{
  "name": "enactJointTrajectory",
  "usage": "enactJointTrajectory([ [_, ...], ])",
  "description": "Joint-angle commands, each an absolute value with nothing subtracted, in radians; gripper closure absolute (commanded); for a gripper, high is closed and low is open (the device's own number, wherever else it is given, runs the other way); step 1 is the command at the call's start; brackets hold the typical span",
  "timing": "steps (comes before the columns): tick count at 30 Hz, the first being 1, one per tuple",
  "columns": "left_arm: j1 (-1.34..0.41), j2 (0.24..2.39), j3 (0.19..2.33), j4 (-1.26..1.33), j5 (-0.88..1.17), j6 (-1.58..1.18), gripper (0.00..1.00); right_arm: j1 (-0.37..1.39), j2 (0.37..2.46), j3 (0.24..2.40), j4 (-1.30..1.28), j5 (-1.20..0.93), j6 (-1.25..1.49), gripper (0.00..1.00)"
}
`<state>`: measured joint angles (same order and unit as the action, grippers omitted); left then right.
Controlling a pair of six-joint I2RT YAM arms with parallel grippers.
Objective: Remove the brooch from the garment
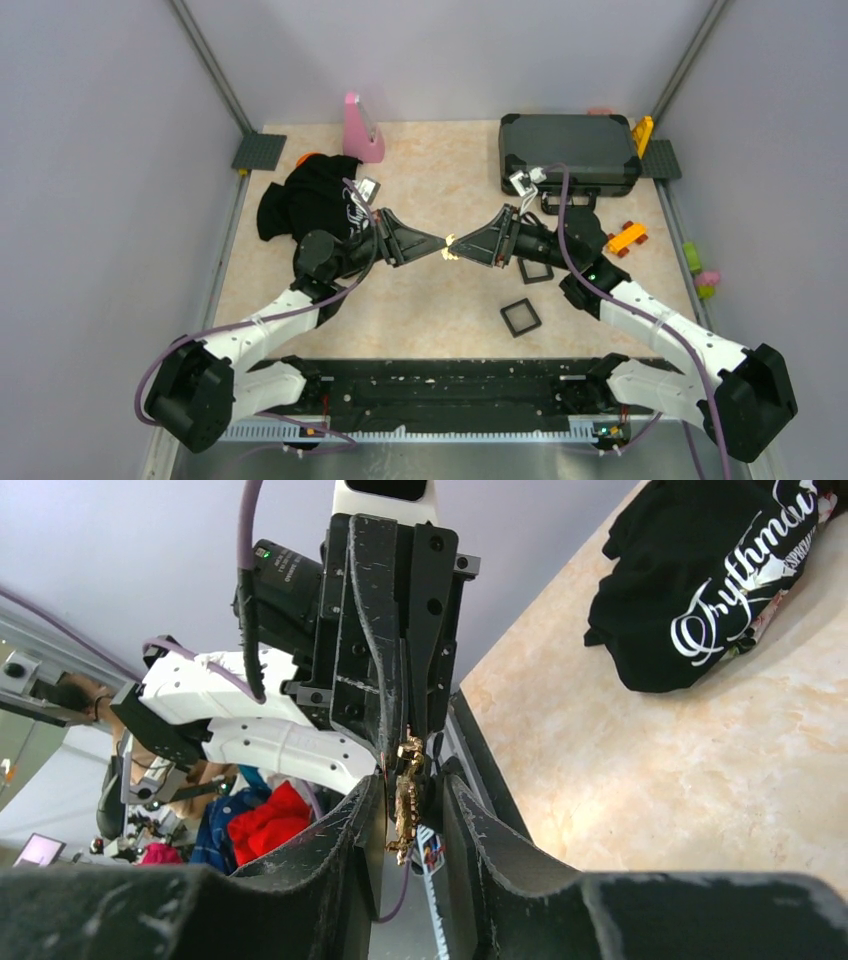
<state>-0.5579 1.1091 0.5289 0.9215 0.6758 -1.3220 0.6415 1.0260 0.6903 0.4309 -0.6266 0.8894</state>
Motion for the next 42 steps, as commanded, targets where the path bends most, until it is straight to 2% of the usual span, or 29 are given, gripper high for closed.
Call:
enactJointTrajectory([
  [1, -0.562, 1.055, 0.578, 0.940, 0.700, -1.288, 1.00, 0.652, 1.019, 0.739, 0.393, -0.583, 0.863, 0.72],
  [9, -0.568, 0.995, 0.591, 0.825, 0.690, -1.197, 1.00, 0.652, 1.010, 0.739, 0.338, -0.526, 0.845, 0.75],
  [14, -0.579, 0.992, 0.607, 0.793, 0.701, -1.173, 1.00, 0.652, 1.031, 0.752, 0.344, -0.566, 0.847, 0.75],
  [20, -0.583, 1.010, 0.612, 0.790, 0.703, -1.170, 1.00, 0.656, 1.046, 0.756, 0.396, -0.637, 0.847, 0.69],
  [29, -0.583, 1.021, 0.619, 0.793, 0.713, -1.170, 1.00, 0.663, 1.036, 0.767, 0.377, -0.679, 0.819, 0.72],
  [31, -0.583, 1.024, 0.618, 0.793, 0.713, -1.170, 1.00, 0.663, 1.033, 0.767, 0.387, -0.702, 0.819, 0.62],
  [32, -0.584, 1.025, 0.617, 0.792, 0.712, -1.171, 1.00, 0.663, 1.030, 0.766, 0.393, -0.715, 0.819, 0.52],
  [34, -0.584, 1.028, 0.615, 0.792, 0.707, -1.172, 1.00, 0.663, 1.019, 0.761, 0.411, -0.732, 0.827, 0.43],
  [37, -0.583, 1.035, 0.606, 0.794, 0.697, -1.169, 1.00, 0.663, 0.996, 0.755, 0.426, -0.738, 0.838, 0.37],
  [42, -0.584, 1.052, 0.587, 0.844, 0.691, -1.197, 1.00, 0.661, 0.968, 0.721, 0.509, -0.734, 0.884, 0.35],
])
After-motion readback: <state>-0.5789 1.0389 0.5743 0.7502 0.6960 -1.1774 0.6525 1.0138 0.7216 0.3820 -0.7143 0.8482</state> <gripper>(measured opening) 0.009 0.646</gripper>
